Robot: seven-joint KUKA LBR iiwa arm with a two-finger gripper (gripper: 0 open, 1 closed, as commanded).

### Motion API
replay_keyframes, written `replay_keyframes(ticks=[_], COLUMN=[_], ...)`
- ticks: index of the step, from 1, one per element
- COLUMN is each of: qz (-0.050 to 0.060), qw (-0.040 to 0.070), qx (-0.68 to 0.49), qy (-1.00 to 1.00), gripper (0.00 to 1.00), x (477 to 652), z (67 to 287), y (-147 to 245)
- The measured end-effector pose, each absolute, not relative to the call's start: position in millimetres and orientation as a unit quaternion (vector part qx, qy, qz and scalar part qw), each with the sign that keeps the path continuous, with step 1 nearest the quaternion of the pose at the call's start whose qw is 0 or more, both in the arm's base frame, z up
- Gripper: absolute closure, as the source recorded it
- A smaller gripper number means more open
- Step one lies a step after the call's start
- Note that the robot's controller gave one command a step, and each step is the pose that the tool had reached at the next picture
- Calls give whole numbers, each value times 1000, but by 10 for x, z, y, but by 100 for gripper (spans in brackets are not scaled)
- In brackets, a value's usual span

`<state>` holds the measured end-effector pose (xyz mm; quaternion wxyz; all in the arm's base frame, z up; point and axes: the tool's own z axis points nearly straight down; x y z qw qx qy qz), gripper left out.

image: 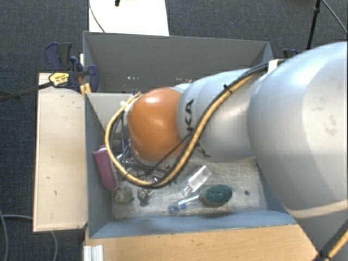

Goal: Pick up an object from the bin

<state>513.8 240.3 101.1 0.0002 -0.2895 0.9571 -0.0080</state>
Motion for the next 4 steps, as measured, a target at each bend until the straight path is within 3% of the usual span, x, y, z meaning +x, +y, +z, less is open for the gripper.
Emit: replay_keyframes(ticks=[1, 2, 3, 4], qz=[-10, -10, -7, -5], qw=[-5, -5, -6, -3], qx=[-464, -648, -764, -762], qy=[886, 761, 646, 647], gripper=[0, 0, 0, 100], x=[4977, 5291, 4907, 4906], z=[1012, 741, 712, 735], y=[2409, 2385, 2419, 2457])
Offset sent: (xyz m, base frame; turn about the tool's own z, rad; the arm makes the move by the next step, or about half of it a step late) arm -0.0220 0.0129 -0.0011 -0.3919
